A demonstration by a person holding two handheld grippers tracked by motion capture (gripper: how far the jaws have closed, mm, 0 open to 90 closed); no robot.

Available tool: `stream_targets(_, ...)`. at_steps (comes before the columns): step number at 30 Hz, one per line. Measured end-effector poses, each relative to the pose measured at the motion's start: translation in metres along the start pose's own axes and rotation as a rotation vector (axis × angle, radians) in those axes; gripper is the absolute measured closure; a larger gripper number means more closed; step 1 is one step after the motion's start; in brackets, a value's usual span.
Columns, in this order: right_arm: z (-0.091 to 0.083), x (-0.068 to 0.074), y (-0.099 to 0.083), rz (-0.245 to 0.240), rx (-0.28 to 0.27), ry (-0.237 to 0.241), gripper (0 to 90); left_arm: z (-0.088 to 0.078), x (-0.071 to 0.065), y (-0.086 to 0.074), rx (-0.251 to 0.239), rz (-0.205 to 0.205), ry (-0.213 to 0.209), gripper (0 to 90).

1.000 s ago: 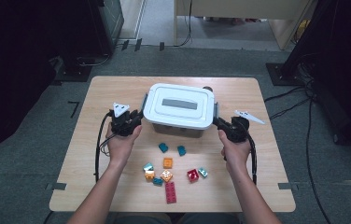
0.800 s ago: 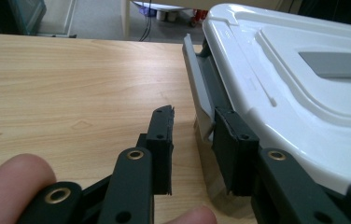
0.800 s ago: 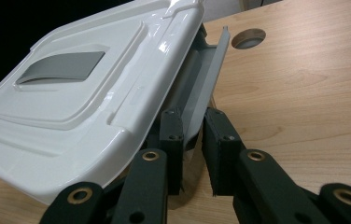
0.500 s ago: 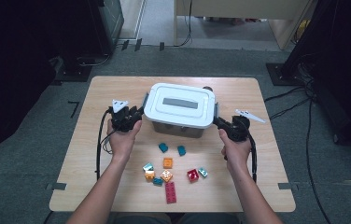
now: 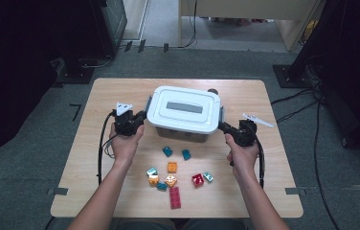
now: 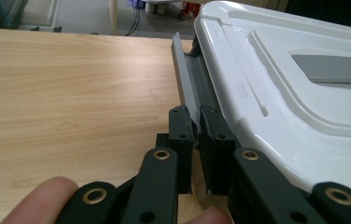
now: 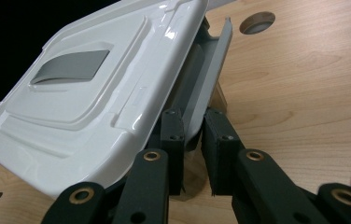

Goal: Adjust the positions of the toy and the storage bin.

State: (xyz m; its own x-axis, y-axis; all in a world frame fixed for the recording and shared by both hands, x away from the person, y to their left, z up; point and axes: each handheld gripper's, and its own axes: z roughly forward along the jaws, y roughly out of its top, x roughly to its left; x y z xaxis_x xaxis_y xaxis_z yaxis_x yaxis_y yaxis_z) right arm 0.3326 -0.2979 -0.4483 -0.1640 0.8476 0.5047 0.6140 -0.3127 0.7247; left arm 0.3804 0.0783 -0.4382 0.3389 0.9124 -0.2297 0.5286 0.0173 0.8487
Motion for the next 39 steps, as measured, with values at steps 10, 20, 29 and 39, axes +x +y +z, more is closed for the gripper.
stream_targets(10, -0.003, 0.002, -0.004, 0.018, 0.028, 0.033, 80.5, -0.015, 0.002, -0.005, 0.015, -0.012, -0.001, 84.7)
stream_targets(20, -0.008, 0.008, -0.011, 0.017, 0.047, 0.051, 80.9, -0.031, 0.001, -0.013, 0.018, -0.013, 0.007, 84.5)
stream_targets(29, -0.013, 0.011, -0.016, 0.012, 0.057, 0.061, 81.0, -0.044, 0.001, -0.020, 0.020, -0.022, 0.002, 84.3)
stream_targets(39, -0.017, 0.015, -0.021, 0.003, 0.068, 0.070, 81.1, -0.056, 0.000, -0.026, 0.027, -0.025, 0.005, 84.1)
